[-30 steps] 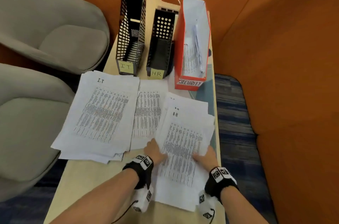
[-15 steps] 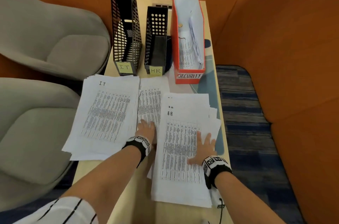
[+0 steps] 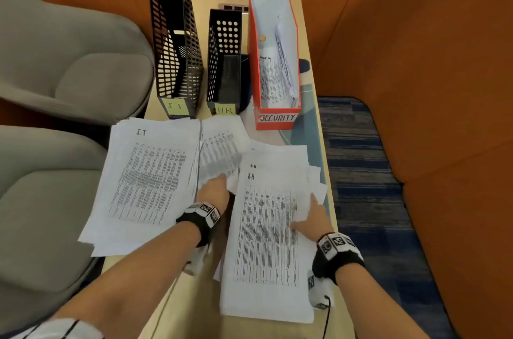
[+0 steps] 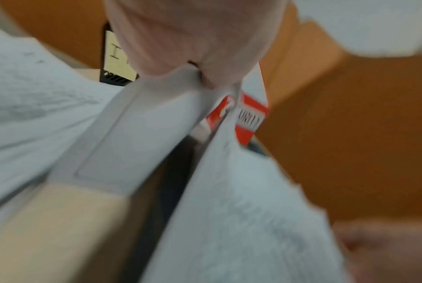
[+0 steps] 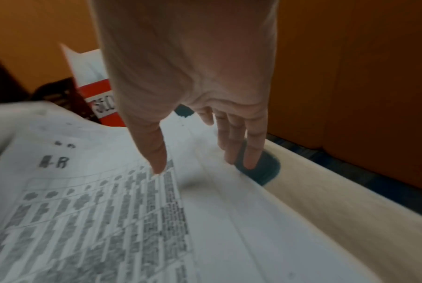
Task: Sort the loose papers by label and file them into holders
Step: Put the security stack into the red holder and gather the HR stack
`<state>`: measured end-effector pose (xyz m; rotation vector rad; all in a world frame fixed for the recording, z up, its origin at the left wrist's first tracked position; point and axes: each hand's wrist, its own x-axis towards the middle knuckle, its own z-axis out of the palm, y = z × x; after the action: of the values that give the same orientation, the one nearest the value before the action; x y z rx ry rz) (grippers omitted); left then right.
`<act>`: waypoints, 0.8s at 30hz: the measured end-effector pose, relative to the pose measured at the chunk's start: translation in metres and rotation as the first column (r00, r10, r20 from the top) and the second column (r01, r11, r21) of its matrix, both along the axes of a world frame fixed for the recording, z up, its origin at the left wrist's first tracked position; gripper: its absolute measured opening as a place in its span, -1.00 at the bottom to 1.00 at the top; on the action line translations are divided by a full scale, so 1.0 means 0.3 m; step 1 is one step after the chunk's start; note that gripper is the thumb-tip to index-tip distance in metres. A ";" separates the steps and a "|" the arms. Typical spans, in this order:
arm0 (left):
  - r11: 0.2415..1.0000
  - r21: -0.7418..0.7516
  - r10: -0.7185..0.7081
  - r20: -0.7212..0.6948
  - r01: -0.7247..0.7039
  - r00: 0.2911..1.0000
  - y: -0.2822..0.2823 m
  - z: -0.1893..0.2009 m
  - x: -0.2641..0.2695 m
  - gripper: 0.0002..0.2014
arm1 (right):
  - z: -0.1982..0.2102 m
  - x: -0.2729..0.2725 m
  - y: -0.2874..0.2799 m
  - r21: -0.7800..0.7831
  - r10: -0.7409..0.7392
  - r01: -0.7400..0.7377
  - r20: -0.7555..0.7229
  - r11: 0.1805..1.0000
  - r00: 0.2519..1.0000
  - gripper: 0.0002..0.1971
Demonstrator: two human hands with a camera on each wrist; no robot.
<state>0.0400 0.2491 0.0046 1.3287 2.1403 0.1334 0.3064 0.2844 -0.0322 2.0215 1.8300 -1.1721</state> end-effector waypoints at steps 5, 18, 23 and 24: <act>0.842 0.484 0.044 0.380 -0.239 0.924 -0.027 0.200 0.125 -0.41 | -0.018 0.078 0.014 -0.067 -0.163 0.158 -0.087 0.985 0.983 -0.13; 0.559 -0.269 -0.698 0.357 0.784 0.621 -0.291 -0.021 0.247 0.02 | 0.038 0.073 0.031 -0.265 -0.456 0.377 -0.393 0.888 0.799 -0.37; 0.983 -0.005 0.184 0.168 -0.186 0.968 -0.186 -0.083 0.178 -0.14 | 0.030 0.084 -0.016 -0.109 -0.295 0.278 -0.191 0.954 0.936 -0.53; 0.953 -0.089 0.301 0.167 -0.290 0.939 -0.166 -0.100 0.172 -0.18 | 0.035 0.070 -0.028 -0.080 -0.251 0.240 -0.178 0.967 0.951 -0.54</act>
<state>0.0916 0.1992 -0.0253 0.9142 2.1573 0.2926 0.3273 0.2760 -0.0216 2.2232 1.6323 -1.5112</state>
